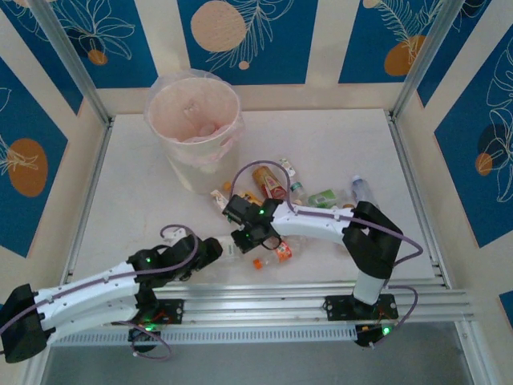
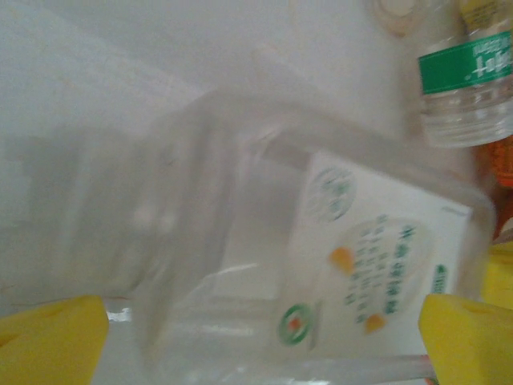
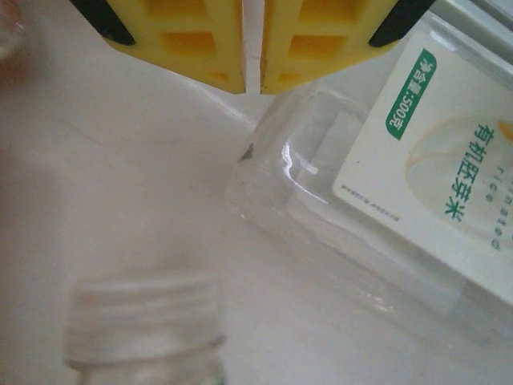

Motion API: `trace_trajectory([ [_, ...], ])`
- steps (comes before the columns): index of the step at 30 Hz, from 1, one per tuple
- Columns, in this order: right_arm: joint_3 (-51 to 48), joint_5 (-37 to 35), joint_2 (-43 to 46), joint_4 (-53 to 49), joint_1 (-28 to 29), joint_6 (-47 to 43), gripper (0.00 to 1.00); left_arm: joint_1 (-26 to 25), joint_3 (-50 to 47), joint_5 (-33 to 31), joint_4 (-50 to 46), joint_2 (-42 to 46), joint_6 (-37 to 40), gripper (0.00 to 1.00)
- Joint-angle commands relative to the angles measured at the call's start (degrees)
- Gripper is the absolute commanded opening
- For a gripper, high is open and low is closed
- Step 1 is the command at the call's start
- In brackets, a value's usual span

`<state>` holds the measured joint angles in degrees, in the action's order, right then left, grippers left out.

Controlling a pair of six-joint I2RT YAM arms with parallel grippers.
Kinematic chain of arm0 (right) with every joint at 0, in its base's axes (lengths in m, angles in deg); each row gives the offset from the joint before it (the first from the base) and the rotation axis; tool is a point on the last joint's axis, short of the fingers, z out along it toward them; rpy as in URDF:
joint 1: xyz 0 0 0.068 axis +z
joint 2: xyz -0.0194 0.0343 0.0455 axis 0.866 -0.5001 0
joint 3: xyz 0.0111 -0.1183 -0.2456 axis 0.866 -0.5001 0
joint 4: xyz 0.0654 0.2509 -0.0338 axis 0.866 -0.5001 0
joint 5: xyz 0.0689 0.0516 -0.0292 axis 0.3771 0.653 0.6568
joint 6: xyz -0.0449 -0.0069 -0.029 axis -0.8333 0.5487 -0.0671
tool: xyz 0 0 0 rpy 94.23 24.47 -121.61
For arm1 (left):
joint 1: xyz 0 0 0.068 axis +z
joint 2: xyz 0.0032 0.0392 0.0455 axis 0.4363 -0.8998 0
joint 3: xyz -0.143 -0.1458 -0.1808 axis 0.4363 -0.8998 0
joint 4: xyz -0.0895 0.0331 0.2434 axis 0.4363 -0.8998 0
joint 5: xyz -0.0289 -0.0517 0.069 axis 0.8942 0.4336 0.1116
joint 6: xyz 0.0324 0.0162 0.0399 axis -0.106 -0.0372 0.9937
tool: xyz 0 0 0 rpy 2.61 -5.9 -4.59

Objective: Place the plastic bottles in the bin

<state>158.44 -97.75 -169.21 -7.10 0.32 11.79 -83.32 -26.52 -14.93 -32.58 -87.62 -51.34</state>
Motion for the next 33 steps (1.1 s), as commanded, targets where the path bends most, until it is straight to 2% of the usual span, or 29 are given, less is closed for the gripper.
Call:
trace_trajectory([
  [1, 2.0, 4.8, -1.9, 2.1, 0.1, -0.1, 0.13, 1.4, -0.8, -0.9, 1.6, 0.8, -2.5, 0.99],
  [5, 3.7, 6.0, -3.1, 2.8, 0.1, 0.3, 0.13, 5.2, -3.0, 3.8, 7.3, -1.7, -3.1, 0.99],
  [8, 4.3, 5.7, -3.5, 2.8, 0.0, 0.4, 0.13, 8.2, -1.5, 5.2, 6.7, -3.7, 0.0, 0.99],
  [12, 4.4, 6.1, -3.6, 3.5, -1.0, 0.6, 0.13, 14.0, 1.2, 6.9, 5.8, -4.9, 6.0, 0.99],
  [15, 4.2, 7.7, -3.9, 4.4, -1.7, 0.8, 0.13, 20.4, 2.8, 10.0, 6.4, -5.7, 11.4, 0.99],
  [20, 5.7, 10.1, -5.6, 5.4, -1.8, 0.6, 0.14, 29.0, 8.5, 15.1, 8.4, -11.8, 20.5, 1.0],
  [25, 7.2, 11.4, -6.3, 6.2, -1.6, 1.3, 0.14, 34.5, 14.3, 16.1, 5.5, -18.3, 26.3, 0.99],
  [28, 7.7, 10.9, -6.1, 6.1, -1.6, 2.0, 0.14, 37.5, 15.2, 16.5, 3.3, -19.2, 27.8, 1.0],
  [33, 8.4, 9.5, -5.8, 5.3, -1.7, 2.6, 0.14, 39.6, 15.6, 15.7, -1.9, -19.2, 28.5, 0.99],
])
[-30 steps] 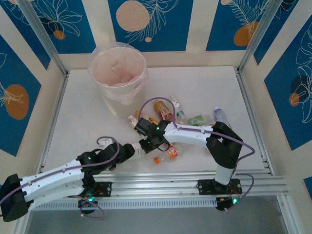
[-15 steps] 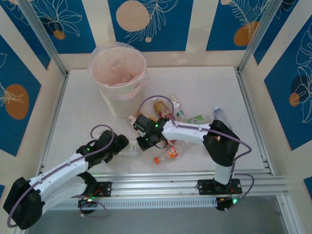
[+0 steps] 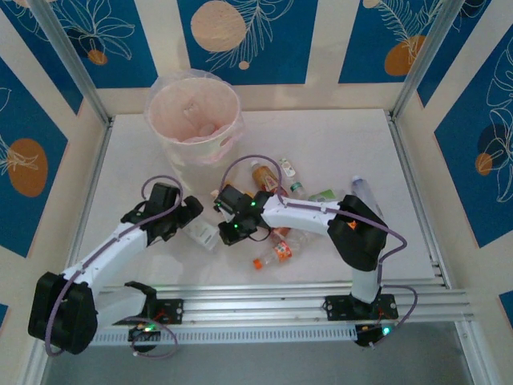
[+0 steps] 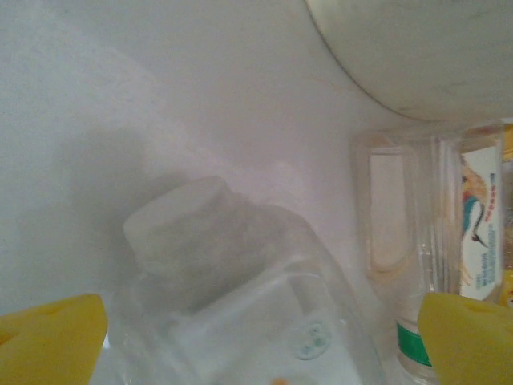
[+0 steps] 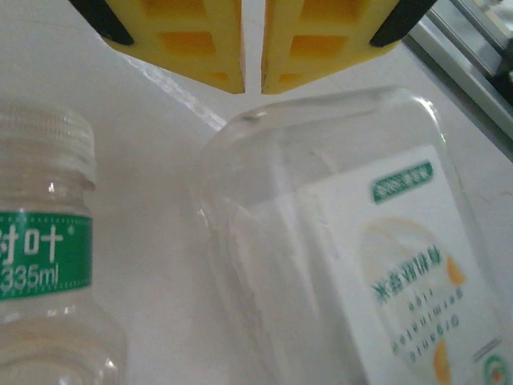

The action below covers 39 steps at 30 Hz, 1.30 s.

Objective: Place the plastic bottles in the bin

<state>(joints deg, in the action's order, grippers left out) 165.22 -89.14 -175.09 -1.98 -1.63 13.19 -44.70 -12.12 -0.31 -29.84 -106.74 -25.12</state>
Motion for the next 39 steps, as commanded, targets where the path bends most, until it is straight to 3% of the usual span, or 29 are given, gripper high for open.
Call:
trace_trajectory([
  [1, 1.8, 0.7, 0.1, 0.0, 0.1, 1.3, 0.14, 1.2, 1.3, 1.0, -5.5, -0.2, 2.3, 0.99],
  [10, 1.4, -0.2, 2.0, -0.9, -0.5, 1.0, 0.14, 0.3, 6.6, -2.1, -17.5, 1.2, -1.8, 0.99],
  [17, -2.8, -2.4, 8.0, 0.2, -2.2, 1.8, 0.22, -11.0, 12.3, -15.6, -26.2, 2.5, -15.2, 0.99],
  [22, -6.5, -6.2, 14.0, -1.0, -4.3, 1.7, 0.53, -18.1, 12.9, -18.5, -25.3, -2.4, -23.9, 1.0],
  [31, -13.2, -13.4, 24.8, -2.0, -9.2, 0.6, 1.0, -21.9, 12.1, -21.5, -22.4, -6.4, -31.5, 1.0],
  [39, -15.7, -12.7, 26.3, -0.1, -10.6, 1.5, 0.99, -22.4, 9.9, -22.4, -18.4, -10.3, -36.3, 1.0],
])
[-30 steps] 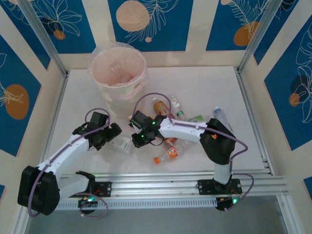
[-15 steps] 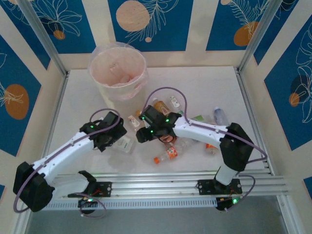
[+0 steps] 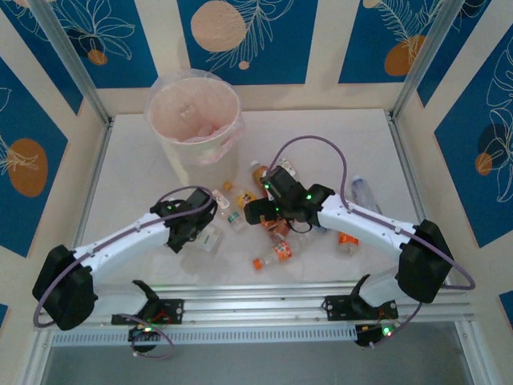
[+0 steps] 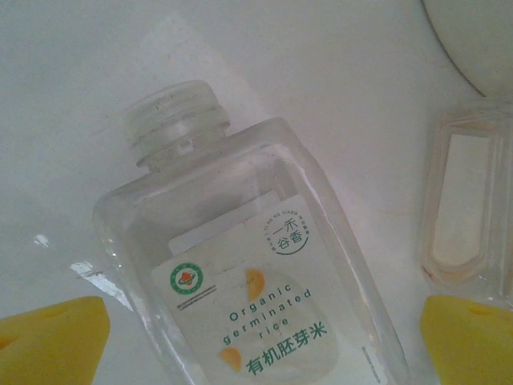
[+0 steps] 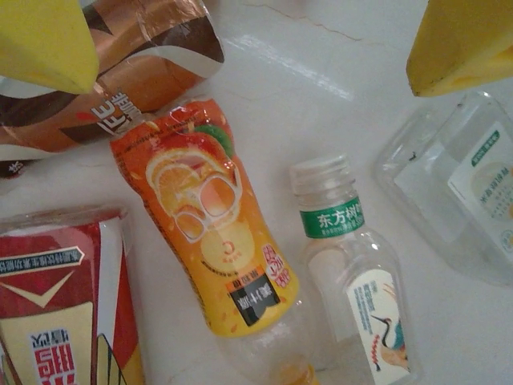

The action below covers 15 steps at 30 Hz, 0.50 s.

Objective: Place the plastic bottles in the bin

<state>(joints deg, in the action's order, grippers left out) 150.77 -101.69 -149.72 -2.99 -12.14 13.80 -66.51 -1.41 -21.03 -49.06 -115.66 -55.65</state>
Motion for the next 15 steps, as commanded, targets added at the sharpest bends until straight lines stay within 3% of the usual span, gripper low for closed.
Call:
trace_trajectory([
  [1, -1.6, 0.3, 0.8, 1.3, -0.1, 1.3, 0.99, -0.6, -0.5, -2.1, 0.9, -2.0, -5.7, 1.0],
  [15, -2.9, 1.0, 0.4, 2.4, 0.0, 2.6, 0.99, 0.1, -1.4, -0.4, 3.9, -8.8, -4.2, 1.0],
])
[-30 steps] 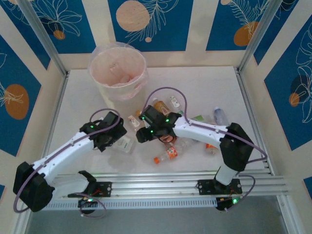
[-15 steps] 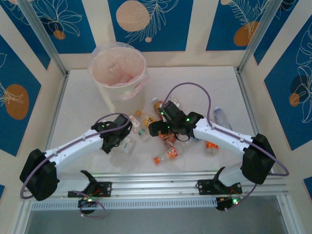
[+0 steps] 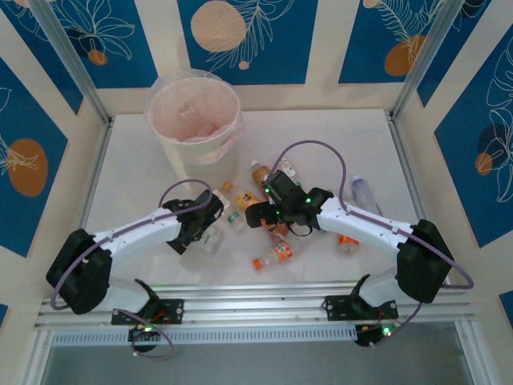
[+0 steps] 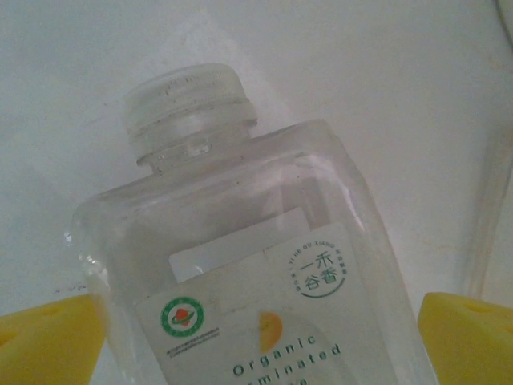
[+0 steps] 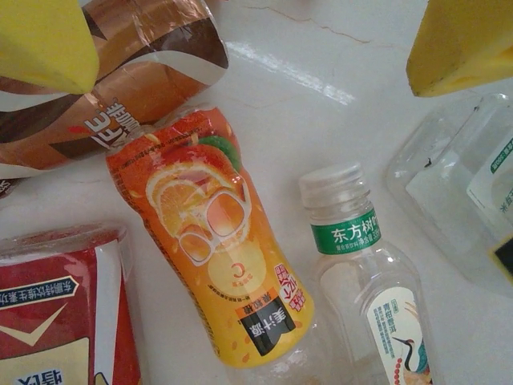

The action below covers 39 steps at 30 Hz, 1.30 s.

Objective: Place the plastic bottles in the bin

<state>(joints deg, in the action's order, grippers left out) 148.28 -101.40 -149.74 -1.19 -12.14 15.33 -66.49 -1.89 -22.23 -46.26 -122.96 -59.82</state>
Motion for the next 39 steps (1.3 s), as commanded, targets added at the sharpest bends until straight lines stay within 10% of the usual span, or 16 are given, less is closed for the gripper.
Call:
trace_trajectory([
  [1, -0.4, 0.7, 0.3, 0.6, -0.1, 1.1, 0.99, 0.2, -0.9, 1.2, 1.3, -2.3, 0.2, 1.0],
  [26, 1.7, -1.2, -0.7, -1.5, 0.2, 1.3, 0.99, 2.2, -5.8, 8.9, 9.0, -11.5, 8.9, 0.99],
  [39, 2.4, -6.2, 1.4, -4.0, 0.4, 2.2, 0.99, 2.1, -2.2, 4.6, 0.3, -3.3, 14.7, 0.7],
])
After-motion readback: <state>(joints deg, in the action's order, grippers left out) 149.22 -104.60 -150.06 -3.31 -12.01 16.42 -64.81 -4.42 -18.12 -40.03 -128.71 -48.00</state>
